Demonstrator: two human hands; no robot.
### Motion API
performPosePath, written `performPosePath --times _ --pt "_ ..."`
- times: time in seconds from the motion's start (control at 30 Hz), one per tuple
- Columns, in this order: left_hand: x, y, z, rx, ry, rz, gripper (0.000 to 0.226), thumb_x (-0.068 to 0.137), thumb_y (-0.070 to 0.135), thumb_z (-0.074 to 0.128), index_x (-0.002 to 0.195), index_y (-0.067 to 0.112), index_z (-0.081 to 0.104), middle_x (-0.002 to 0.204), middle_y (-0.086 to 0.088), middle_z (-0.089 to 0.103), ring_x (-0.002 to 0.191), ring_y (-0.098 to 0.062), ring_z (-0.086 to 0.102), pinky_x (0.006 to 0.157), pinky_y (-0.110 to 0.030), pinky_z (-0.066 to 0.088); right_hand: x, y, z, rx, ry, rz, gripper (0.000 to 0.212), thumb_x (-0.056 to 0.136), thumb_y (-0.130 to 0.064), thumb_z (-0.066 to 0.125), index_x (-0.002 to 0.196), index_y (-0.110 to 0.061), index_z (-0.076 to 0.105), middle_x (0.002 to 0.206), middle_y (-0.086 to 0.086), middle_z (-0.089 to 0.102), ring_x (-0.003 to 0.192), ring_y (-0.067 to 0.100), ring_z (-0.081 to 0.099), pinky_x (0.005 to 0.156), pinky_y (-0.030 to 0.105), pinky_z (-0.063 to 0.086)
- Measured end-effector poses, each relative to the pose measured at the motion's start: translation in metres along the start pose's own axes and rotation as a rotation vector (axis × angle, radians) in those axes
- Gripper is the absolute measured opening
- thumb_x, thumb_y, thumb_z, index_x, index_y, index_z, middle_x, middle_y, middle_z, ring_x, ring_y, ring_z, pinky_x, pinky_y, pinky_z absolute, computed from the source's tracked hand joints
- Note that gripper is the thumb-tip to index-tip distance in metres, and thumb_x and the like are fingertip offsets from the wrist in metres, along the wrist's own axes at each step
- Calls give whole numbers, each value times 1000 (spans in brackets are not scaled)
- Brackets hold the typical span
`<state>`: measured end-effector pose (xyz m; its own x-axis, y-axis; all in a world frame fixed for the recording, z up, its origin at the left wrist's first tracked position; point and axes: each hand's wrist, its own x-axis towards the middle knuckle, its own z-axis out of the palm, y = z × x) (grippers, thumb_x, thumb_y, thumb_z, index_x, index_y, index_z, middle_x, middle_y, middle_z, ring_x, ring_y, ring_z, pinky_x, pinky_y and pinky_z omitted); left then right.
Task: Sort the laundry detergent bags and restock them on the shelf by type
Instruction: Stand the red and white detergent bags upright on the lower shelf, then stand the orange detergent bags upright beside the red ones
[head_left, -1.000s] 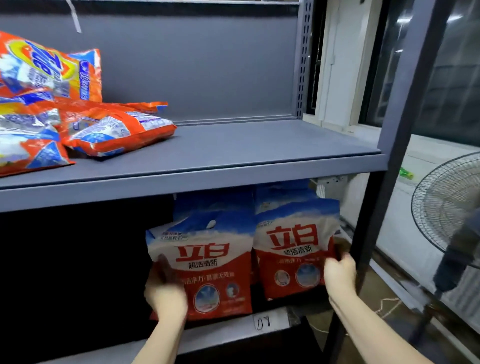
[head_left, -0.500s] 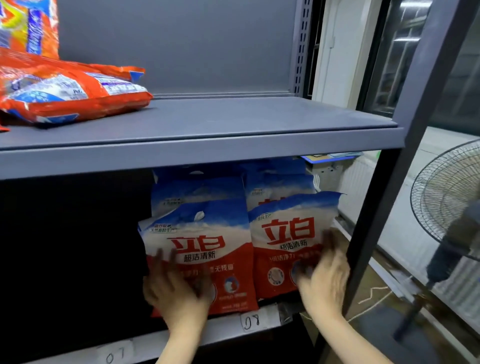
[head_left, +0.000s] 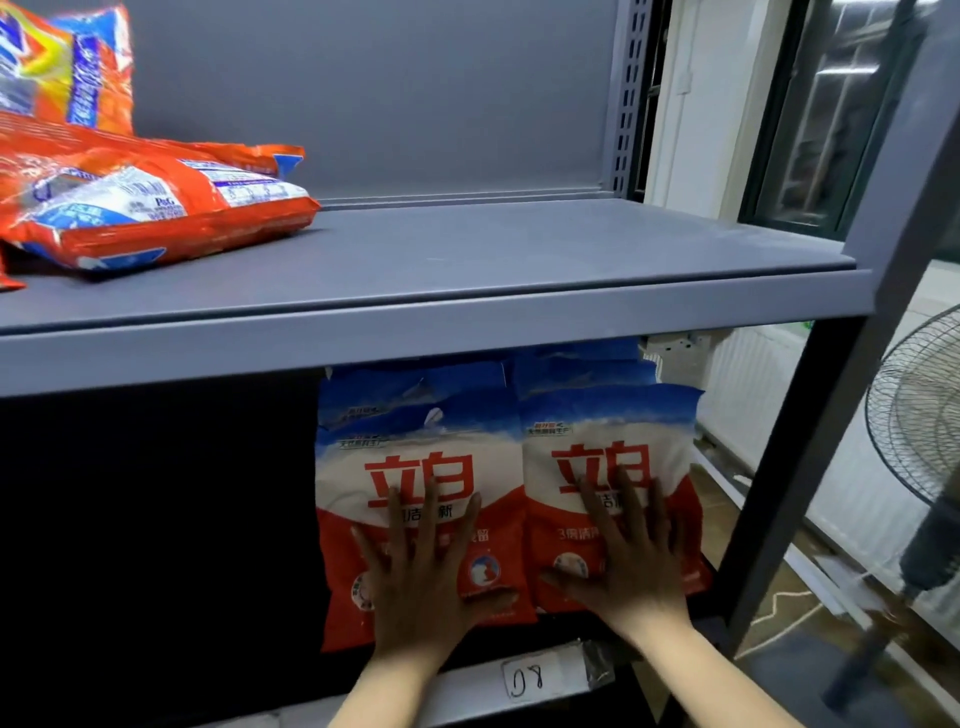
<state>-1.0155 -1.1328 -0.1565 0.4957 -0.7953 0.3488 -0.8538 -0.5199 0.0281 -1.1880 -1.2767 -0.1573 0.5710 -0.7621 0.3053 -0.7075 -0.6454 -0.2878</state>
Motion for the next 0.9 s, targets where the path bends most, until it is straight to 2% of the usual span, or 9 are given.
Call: performPosePath --times 0.13,0.23,0.3,0.4,0.5,0.57,0.63,0.8,0.9 --pt "-9 7 -7 -33 -123 -56 99 68 93 25 148 34 26 157 -10 19 142 -43 13 104 -69 7 3 4 -4 1 -78 -10 104 55 -99 27 138 -57 -21 153 -10 -31 138 29 -33 112 59 -7" --pt "-14 9 -11 -39 -192 -78 93 72 89 22 147 34 28 156 -10 23 141 -39 17 107 -61 7 1 5 -15 0 -139 -22 103 58 -95 31 134 -58 -27 151 -12 -34 139 28 -31 114 58 -3" --pt "-15 9 -21 -47 -176 -86 85 76 84 24 147 38 26 157 -5 19 142 -33 15 108 -62 14 -4 1 -21 -15 -128 -36 101 62 -91 36 139 -57 -20 156 -9 -20 144 28 -15 114 59 5" --pt "-17 7 -40 -73 -242 -117 72 87 69 33 148 43 5 157 10 -11 145 -20 -10 115 -56 5 -13 -7 -29 10 -97 -70 94 68 -67 63 147 -40 19 155 6 27 142 34 25 106 63 28" --pt "-22 7 -64 -114 -224 -160 55 92 57 39 142 38 30 153 7 27 140 -17 28 114 -40 25 -21 -26 -49 9 -58 -82 74 78 -43 69 144 -27 38 150 5 37 139 28 34 110 52 31" --pt "-25 7 -91 -134 -212 -180 41 92 52 40 124 30 51 126 2 58 110 -16 56 90 -29 45 -23 -43 -72 82 -195 -52 53 88 -40 56 138 -25 43 134 3 52 125 20 48 97 31 45" --pt "-29 8 -122 -60 -149 -178 33 93 49 38 106 27 59 104 2 66 93 -15 62 74 -27 46 -23 -61 -99 98 -284 -64 33 92 -39 51 118 -20 56 99 -2 62 97 16 62 70 21 47" --pt "-49 -6 -201 -57 188 -132 38 93 53 34 74 24 49 80 6 64 80 -13 61 71 -28 39 -30 -106 -148 237 -158 -244 38 92 -48 50 120 -26 61 116 -9 66 106 13 61 88 27 49" --pt "-55 -24 -246 -105 380 -138 48 85 53 33 60 18 54 60 4 61 63 -14 60 62 -30 40 -33 -138 -176 404 -116 -479 26 89 -49 53 105 -34 67 95 -18 70 89 2 63 82 28 51"
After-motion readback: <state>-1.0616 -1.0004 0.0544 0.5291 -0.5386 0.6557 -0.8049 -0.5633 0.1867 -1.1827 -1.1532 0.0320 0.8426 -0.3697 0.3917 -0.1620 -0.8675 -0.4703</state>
